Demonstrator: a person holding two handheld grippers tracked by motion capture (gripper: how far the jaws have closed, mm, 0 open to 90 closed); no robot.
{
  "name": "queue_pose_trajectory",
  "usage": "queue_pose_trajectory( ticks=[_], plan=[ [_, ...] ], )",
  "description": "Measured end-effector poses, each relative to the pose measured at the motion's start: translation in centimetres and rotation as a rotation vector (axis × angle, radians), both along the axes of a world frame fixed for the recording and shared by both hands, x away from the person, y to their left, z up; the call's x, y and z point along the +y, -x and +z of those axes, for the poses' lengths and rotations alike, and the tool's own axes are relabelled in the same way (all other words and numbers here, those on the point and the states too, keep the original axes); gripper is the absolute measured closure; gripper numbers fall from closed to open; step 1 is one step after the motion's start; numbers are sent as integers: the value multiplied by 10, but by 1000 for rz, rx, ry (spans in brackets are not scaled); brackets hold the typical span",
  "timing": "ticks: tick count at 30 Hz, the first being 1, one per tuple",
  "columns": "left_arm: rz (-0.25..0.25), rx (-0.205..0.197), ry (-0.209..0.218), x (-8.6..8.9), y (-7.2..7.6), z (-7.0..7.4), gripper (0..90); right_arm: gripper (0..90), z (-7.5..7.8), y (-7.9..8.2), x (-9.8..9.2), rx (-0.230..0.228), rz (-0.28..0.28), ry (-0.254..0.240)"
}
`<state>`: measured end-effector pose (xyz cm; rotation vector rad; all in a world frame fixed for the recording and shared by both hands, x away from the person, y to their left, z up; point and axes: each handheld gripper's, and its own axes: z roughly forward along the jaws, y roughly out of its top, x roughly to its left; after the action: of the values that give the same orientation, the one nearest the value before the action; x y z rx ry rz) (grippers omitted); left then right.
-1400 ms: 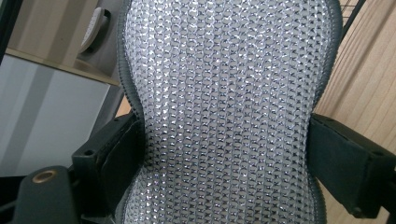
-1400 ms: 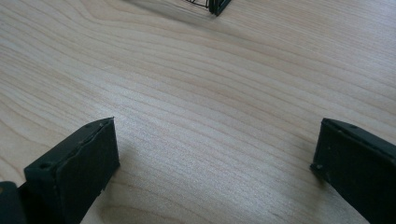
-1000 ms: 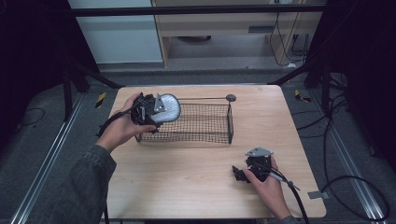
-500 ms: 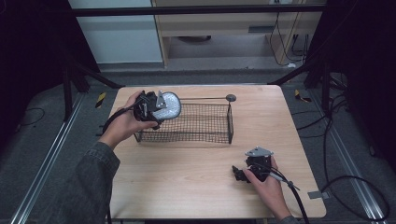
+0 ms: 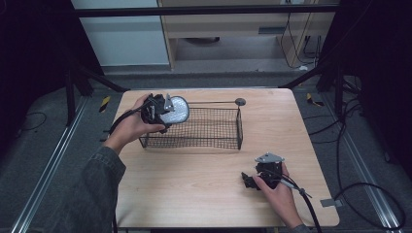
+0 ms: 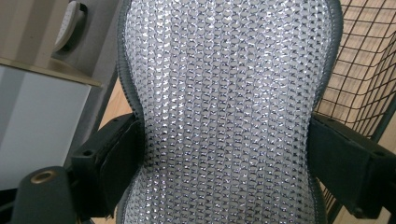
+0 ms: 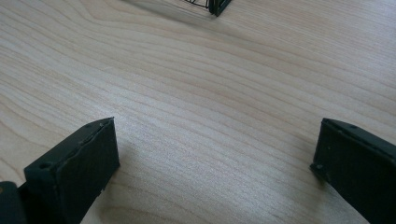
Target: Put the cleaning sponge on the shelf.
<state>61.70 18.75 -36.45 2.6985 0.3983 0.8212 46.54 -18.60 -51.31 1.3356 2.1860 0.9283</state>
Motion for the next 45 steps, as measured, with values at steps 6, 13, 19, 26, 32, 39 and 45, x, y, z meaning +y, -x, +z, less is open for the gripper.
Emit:
queue_pose_trajectory(
  ticks=[6, 13, 19, 26, 32, 39, 45],
  plan=[
    [3, 15, -12, 0, -2, -4, 120, 3, 0, 0, 0, 0, 0, 1],
    [-4, 22, -30, -6, -6, -9, 118, 4, 0, 0, 0, 0, 0, 1],
    [-1, 29, -24, -5, -10, -14, 115, 3, 0, 0, 0, 1, -2, -1],
    [14, 41, -18, -3, -13, -16, 112, 4, 0, 0, 0, 0, -1, 0],
    [34, 75, 15, 2, -17, -20, 73, 4, 0, 0, 0, 0, 1, 1],
    [47, 85, 50, 3, -18, -20, 36, 3, 0, 0, 0, 1, -2, -1],
    [51, 75, 78, 2, -16, -15, 43, 4, 0, 0, 0, 1, -2, -1]
  ],
)
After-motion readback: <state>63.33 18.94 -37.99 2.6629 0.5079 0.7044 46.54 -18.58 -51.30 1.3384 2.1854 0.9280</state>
